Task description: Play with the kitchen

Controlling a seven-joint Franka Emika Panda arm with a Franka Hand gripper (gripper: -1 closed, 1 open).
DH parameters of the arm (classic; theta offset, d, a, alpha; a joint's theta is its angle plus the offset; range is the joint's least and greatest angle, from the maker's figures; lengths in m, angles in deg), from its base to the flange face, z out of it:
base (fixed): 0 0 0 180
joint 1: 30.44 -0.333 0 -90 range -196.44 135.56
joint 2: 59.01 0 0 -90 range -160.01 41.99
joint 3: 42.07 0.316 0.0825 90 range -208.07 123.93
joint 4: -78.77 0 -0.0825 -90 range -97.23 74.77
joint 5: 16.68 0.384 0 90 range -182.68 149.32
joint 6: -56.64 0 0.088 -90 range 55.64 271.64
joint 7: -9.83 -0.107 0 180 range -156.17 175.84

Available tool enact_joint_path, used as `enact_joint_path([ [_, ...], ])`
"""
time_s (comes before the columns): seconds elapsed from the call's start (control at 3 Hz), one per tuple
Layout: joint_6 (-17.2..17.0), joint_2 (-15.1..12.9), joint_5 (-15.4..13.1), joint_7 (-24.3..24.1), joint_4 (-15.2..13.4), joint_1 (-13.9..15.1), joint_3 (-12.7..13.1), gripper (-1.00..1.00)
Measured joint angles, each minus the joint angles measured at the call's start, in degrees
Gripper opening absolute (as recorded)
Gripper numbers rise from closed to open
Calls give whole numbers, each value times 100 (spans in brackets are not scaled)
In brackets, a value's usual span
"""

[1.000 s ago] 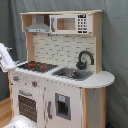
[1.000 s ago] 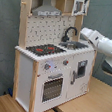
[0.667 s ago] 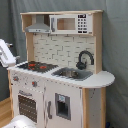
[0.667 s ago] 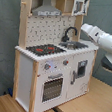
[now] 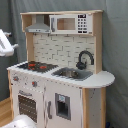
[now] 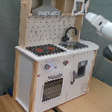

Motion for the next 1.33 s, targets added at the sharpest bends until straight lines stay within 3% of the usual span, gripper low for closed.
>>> enact_joint_path([
  [0.67, -627, -24, -536, 185, 620, 310, -582, 100],
  [1.33, -934, -21, -1234, -499, 735, 915, -705, 100],
])
